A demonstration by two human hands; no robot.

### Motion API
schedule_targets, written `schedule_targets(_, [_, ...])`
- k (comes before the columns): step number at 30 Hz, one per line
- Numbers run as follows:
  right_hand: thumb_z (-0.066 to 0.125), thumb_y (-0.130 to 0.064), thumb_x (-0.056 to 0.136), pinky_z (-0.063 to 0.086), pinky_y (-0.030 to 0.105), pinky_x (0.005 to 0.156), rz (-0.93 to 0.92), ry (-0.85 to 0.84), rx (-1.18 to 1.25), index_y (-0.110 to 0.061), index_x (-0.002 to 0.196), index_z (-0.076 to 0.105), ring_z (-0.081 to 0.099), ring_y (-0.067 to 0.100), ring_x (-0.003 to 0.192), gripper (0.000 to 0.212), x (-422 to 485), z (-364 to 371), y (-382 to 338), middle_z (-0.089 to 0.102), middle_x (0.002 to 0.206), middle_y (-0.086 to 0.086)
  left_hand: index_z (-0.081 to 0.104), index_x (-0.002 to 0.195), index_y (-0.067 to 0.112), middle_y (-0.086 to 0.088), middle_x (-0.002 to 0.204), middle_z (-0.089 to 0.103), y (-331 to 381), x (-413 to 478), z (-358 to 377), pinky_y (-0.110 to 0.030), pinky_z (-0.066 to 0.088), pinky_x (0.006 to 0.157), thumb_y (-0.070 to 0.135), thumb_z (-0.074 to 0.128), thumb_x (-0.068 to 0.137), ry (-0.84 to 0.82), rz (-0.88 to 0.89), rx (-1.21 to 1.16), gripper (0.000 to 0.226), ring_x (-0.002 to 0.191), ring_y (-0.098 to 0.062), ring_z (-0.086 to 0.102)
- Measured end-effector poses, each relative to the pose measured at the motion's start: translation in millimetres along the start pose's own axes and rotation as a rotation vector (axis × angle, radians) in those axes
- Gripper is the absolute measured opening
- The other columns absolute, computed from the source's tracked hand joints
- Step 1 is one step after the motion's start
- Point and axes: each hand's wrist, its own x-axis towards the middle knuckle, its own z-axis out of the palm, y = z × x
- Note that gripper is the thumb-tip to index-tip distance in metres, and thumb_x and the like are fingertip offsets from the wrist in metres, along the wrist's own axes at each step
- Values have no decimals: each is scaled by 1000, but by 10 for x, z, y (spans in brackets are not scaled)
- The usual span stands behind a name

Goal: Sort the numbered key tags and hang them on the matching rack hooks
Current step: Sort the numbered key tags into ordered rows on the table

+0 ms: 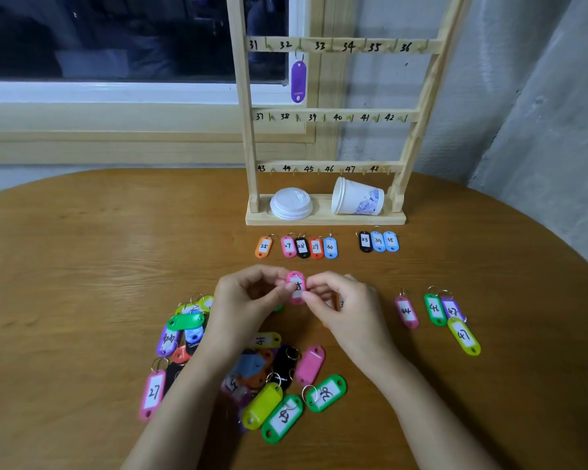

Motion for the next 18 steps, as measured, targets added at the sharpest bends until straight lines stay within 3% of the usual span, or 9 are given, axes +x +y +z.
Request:
schedule_targets(4, [71,-12,81,50,14,64,80,36,132,-21,87,71,63,3,74,11,21,-67,6,70,78,-9,72,89,21,0,81,72,2,-1,-75,-19,53,66,9,73,78,15,46,109,16,73,-6,66])
schedule_targets(10, [70,-9,83,47,12,68,168,163,240,-28,85,68,63,-2,75,19,43,-288,76,70,79,-11,70,88,31,13,81,70,-118,39,-356,-11,45,66,14,78,75,103,184,532,23,72,-5,62])
schedule_targets(15, [67,-13,85,51,20,78,251,185,327,-24,92,70,66,3,87,13,41,-401,132,72,87,-7,73,95,32,20,95,64,-178,35,-343,-24,40,77,21,81,70,-20,245,761,28,88,-11,55])
schedule_targets(18, [67,-14,85,52,20,78,283,174,343,-24,94,69,67,3,89,14,33,-410,132,72,90,-6,74,97,29,22,96,58,-193,42,-342,-23,35,80,20,80,72,-49,251,808,27,93,-12,52])
